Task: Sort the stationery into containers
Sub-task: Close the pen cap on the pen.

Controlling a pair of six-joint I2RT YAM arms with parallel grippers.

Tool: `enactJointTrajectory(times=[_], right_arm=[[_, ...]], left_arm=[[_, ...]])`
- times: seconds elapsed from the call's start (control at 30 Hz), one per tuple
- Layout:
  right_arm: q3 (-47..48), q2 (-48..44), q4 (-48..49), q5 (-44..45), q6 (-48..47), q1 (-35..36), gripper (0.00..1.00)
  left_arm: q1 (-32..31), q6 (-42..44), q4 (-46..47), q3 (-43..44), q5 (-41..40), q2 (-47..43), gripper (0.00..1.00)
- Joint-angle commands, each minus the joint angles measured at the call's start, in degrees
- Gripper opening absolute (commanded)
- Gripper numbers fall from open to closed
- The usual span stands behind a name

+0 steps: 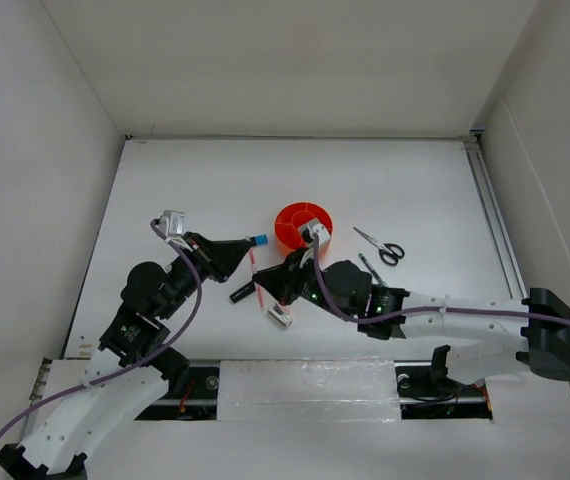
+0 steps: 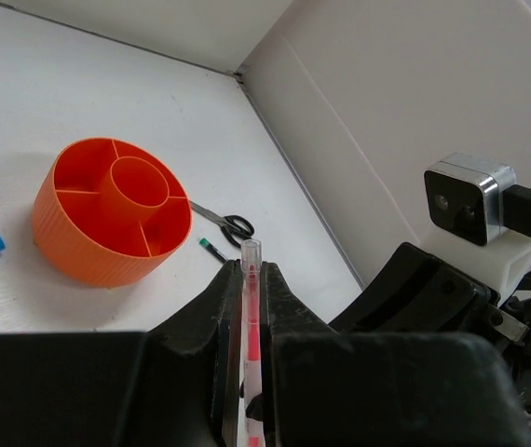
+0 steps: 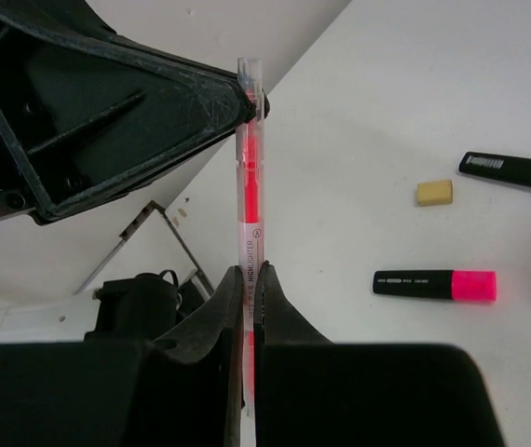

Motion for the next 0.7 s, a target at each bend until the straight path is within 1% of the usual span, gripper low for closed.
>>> enactJointTrajectory(times=[0.0,0.27,0.43,0.5,0.67], right_arm=[[3.71,-1.12,1.45,-1.85,-0.81,-0.14,0.00],[3.19,-3.75,0.92,-0.64,-0.81,-0.14,0.00],[2.66,-5.42,0.92,0.68,-0.81,-0.14,0.00],[2.65,-5.42,0.92,0.69,-0.81,-0.66,0.00],[2.13,-5.95,3.47,-0.54,-0.28,-2.77,0.00]], left_arm=[[-0.10,1.39,4.13,-1.46,2.03,-0.53,0.00],[-0.10,1.92,5.99,-1.99,4.31,-0.53,0.00],[-0.10,2.44,5.99,-1.99,5.37,1.75,0.00],[-0.10,2.44,6.77,-1.99,6.60,2.37,0.00],[-0.10,2.44,6.78,-1.99,6.60,2.90,0.00]])
